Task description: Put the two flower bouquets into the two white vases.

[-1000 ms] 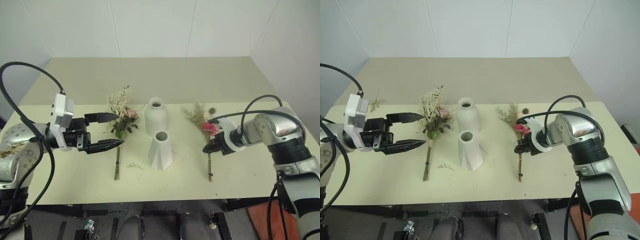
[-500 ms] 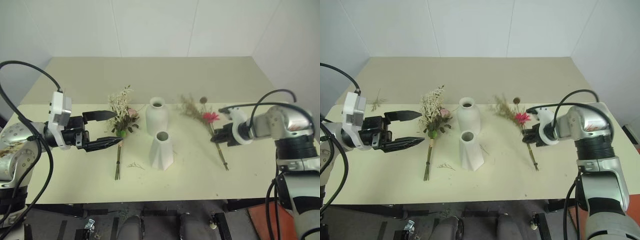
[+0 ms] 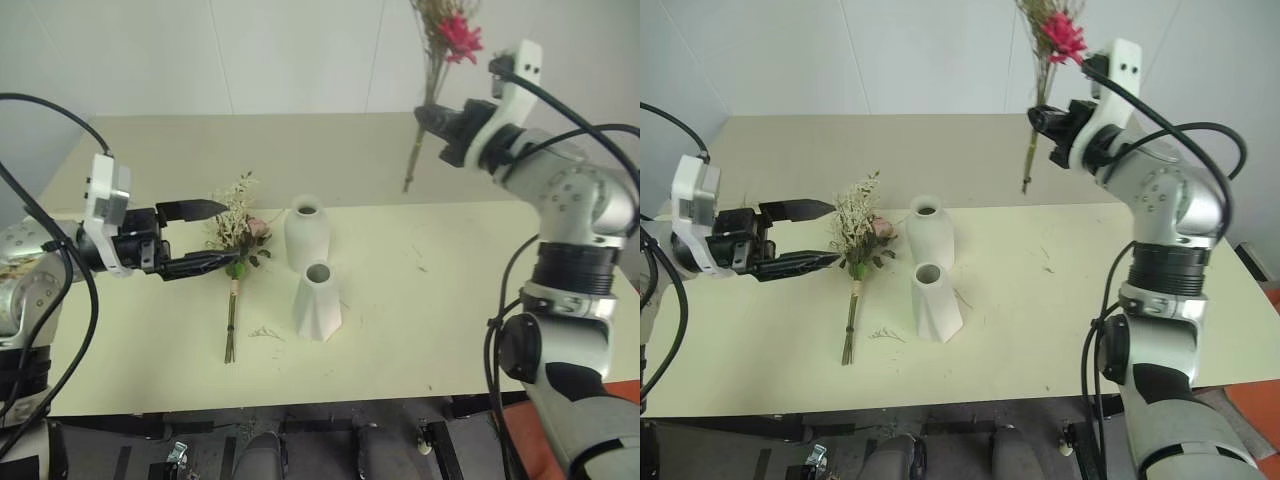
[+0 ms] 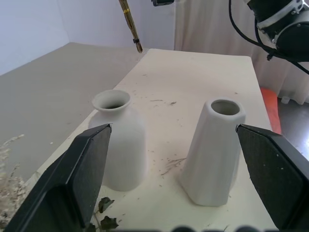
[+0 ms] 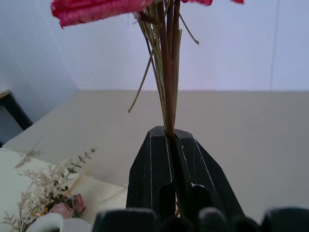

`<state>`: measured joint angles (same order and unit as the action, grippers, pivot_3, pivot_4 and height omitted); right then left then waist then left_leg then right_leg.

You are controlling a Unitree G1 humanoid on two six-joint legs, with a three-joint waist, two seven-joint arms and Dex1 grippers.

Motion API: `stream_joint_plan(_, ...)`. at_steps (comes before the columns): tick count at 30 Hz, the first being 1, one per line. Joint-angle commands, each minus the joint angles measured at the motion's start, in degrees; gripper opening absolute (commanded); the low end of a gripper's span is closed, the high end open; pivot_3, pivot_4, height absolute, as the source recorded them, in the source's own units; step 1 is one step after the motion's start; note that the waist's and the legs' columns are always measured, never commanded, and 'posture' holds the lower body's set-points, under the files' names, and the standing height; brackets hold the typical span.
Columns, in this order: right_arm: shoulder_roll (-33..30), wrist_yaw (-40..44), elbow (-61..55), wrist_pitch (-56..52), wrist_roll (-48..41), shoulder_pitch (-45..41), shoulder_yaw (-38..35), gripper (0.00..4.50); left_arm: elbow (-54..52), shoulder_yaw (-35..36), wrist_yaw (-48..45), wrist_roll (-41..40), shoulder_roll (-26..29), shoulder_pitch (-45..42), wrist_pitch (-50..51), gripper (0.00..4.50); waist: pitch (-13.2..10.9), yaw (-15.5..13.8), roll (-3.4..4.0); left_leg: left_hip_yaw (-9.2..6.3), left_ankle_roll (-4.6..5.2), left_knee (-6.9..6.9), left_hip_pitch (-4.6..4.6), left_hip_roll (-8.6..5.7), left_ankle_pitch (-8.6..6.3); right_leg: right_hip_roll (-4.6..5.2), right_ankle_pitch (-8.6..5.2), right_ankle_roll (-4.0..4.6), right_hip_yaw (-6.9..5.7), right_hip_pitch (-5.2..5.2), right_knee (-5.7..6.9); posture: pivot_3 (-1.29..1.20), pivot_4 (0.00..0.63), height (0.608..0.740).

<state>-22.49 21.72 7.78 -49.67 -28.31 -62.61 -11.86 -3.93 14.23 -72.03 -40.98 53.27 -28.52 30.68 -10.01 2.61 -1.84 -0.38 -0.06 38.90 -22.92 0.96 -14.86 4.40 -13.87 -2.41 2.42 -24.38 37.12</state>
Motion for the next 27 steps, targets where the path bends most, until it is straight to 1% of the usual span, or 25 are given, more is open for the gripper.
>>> stream_joint_plan(1, 3.59, 0.16, -2.26, 6.82, 0.56, -2.39, 1.51, 0.03, -0.86, -0.26, 3.51, 0.87, 0.49, -2.00, 2.14, 4.50, 0.00, -0.01, 0.00, 0.00, 0.00, 0.00, 0.02, 0.01, 0.00, -0.01, 0.00, 0.00, 0.00, 0.00, 0.01, 0.00, 0.150, 0.740)
stream_joint_plan(5, 8.49, 1.00, -1.34, 10.23, -0.28, -4.71, 2.67, 0.03, -2.07, -0.51, 6.40, 1.40, 0.24, -2.16, 3.41, 4.50, -0.02, -0.01, 0.03, -0.02, -0.02, 0.00, -0.01, 0.00, 0.01, 0.00, 0.01, 0.01, 0.00, -0.04, 0.10, 0.00, 0.150, 0.740)
stream_joint_plan(9, 11.75, 1.11, -1.04, 11.11, -0.82, -5.22, 3.28, 0.03, -3.15, -0.13, 7.66, 1.14, 0.63, -1.89, 4.05, 4.50, -0.02, -0.01, 0.03, -0.04, -0.03, -0.03, -0.02, 0.01, 0.01, 0.00, 0.01, 0.02, -0.02, -0.06, 0.28, 0.00, 0.150, 0.740)
stream_joint_plan(12, 13.08, 1.44, -2.11, 10.44, -1.65, -4.10, 3.71, 0.03, -3.37, 0.51, 7.78, 0.78, 0.98, -1.67, 4.37, 4.50, -0.02, -0.13, 0.03, -0.04, -0.04, -0.02, -0.03, -0.01, 0.02, 0.02, 0.01, 0.02, -0.02, -0.06, 0.33, 0.00, 0.150, 0.740)
stream_joint_plan(19, 14.53, 2.00, -3.16, 11.06, -0.25, 0.03, 6.27, 0.03, -4.09, 2.49, 7.51, -0.24, 0.92, -0.30, 4.13, 4.50, -0.02, 0.00, 0.03, -0.06, -0.08, -0.01, 0.01, 0.00, 0.05, -0.01, 0.01, 0.02, -0.02, -0.08, 0.43, 0.00, 0.150, 0.740)
stream_joint_plan(27, 16.11, 1.62, -2.84, 14.12, 2.85, 3.65, 9.51, 0.03, -4.61, 3.11, 6.96, -0.56, 1.13, 0.36, 3.81, 4.50, -0.02, 0.07, 0.03, -0.05, -0.09, -0.02, 0.02, -0.01, 0.06, -0.02, 0.01, 0.02, -0.01, -0.10, 0.46, 0.00, 0.150, 0.740)
